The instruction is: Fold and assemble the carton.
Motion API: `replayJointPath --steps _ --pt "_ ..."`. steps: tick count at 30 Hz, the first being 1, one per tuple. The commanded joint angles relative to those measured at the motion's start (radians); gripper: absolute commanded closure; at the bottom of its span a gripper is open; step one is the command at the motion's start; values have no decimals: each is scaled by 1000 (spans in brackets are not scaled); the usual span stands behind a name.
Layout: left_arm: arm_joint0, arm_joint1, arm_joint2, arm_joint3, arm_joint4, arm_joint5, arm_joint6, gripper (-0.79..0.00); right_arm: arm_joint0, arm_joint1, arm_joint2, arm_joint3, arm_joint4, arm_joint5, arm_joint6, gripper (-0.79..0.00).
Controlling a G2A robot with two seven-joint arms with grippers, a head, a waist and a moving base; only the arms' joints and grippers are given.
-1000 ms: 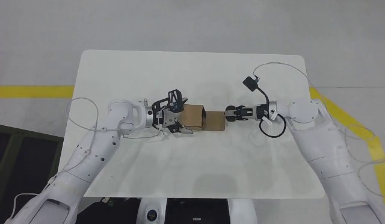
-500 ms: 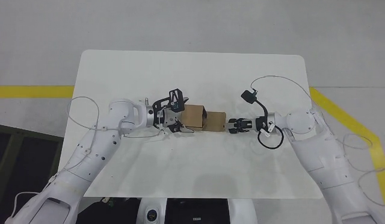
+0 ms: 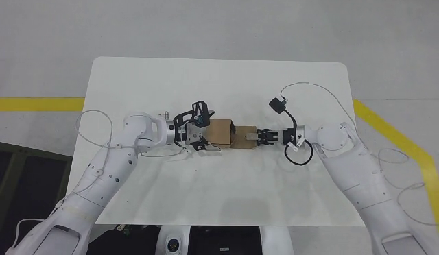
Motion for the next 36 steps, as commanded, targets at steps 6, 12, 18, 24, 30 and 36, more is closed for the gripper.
replayJointPath --steps 6,12,18,24,30,36 --pt "-1 -2 4 7 -20 -10 -6 -785 24 -5 2 -17 64 -1 5 -320" --pt "-5 -5 13 2 -34 -11 -20 -785 38 -18 -27 -34 120 -4 -4 -311" --pt "-9 -6 14 1 -36 -7 -27 -785 60 -33 -65 -11 164 -18 0 -308" --pt "-9 -6 15 3 -35 -7 -30 -785 65 -41 -82 23 187 -32 0 -265" --pt "-6 -5 14 2 -31 -9 -30 -785 63 -41 -74 46 205 -29 2 -209" --pt "-4 -5 13 0 -27 -12 -29 -785 57 -41 -67 50 225 -24 2 -169"
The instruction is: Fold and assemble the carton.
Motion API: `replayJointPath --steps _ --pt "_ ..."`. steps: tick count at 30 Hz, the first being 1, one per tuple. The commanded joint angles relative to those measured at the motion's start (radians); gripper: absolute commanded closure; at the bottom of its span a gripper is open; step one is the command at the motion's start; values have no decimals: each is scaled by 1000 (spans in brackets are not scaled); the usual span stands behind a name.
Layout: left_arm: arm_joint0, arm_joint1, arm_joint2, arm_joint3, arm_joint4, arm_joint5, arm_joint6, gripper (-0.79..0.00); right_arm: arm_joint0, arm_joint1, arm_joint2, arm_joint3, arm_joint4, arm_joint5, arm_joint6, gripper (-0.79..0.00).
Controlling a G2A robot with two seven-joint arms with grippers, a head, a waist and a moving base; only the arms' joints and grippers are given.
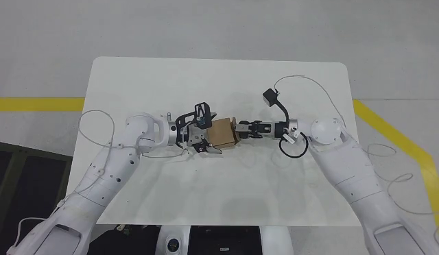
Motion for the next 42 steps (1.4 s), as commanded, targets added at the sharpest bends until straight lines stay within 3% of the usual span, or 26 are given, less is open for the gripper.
replayJointPath --steps 1,42 --pt "1 0 -1 0 1 0 1 -785 -2 -1 1 0 9 0 0 -169" --pt "1 2 -9 -4 -1 -2 -2 -785 122 -11 -65 33 -152 6 108 -117"
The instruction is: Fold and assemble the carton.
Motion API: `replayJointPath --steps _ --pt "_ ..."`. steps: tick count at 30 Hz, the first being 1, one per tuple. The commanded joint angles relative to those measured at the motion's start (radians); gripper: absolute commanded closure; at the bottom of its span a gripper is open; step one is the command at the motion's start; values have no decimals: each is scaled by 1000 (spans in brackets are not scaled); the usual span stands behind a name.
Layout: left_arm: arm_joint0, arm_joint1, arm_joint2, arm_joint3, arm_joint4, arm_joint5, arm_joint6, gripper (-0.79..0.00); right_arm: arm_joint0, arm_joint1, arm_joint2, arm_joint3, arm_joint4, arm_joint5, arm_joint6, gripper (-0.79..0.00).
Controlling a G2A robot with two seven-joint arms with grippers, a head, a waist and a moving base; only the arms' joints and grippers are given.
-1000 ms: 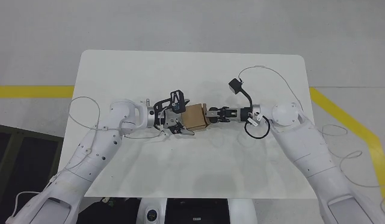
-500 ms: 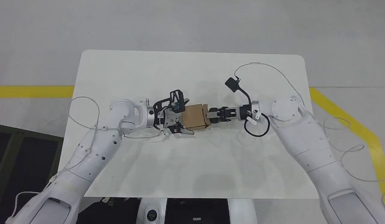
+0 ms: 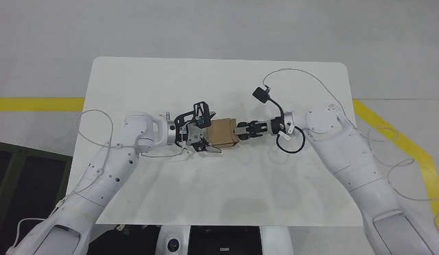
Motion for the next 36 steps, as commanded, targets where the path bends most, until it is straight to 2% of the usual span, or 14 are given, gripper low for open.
replayJointPath --steps 1,10,22,31,36 --pt "0 0 0 0 -1 0 -1 -785 5 0 1 1 -3 1 2 -114" --pt "1 0 -1 -3 -2 0 0 -785 14 -2 -8 -1 -8 6 8 -95" --pt "2 0 -1 -4 -3 0 5 -785 53 -28 -57 22 24 -19 -14 -65" --pt "2 0 0 -5 -4 -2 6 -785 47 -42 -78 30 68 -27 -16 -105" --pt "4 1 -4 -3 -1 -5 3 -785 38 -34 -56 32 68 -23 -15 -182"
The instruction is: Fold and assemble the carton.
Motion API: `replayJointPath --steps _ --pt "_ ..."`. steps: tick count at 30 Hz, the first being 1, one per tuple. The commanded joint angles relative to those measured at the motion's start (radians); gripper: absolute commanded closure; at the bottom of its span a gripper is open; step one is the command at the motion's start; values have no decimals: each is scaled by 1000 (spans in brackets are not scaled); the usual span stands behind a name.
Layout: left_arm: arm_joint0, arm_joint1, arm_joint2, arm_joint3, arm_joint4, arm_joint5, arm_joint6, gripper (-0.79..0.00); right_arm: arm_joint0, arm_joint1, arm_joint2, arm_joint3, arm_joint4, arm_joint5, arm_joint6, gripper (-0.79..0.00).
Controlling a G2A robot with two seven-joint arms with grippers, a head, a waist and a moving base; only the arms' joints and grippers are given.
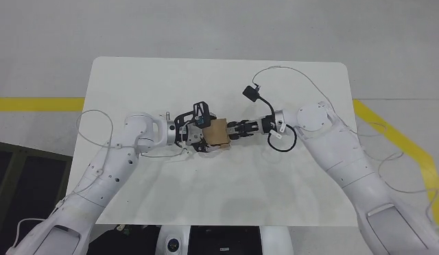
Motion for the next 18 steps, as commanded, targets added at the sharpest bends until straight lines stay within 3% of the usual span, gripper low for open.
replayJointPath --steps 1,7,16,17,18 --pt "1 1 -1 1 1 -1 -1 -785 -5 6 15 -4 -2 4 5 -191" --pt "4 2 -5 -3 0 0 -4 -785 -46 33 87 -60 4 26 18 -215" --pt "2 4 -27 5 -89 -1 -15 -785 -131 76 205 -188 -23 16 4 -339" --pt "0 6 -34 4 -111 -8 -31 -785 -140 80 217 -200 -29 2 -4 -406" --pt "-2 8 -42 2 -132 -12 -45 -785 -148 83 228 -214 -33 -17 -10 -699"
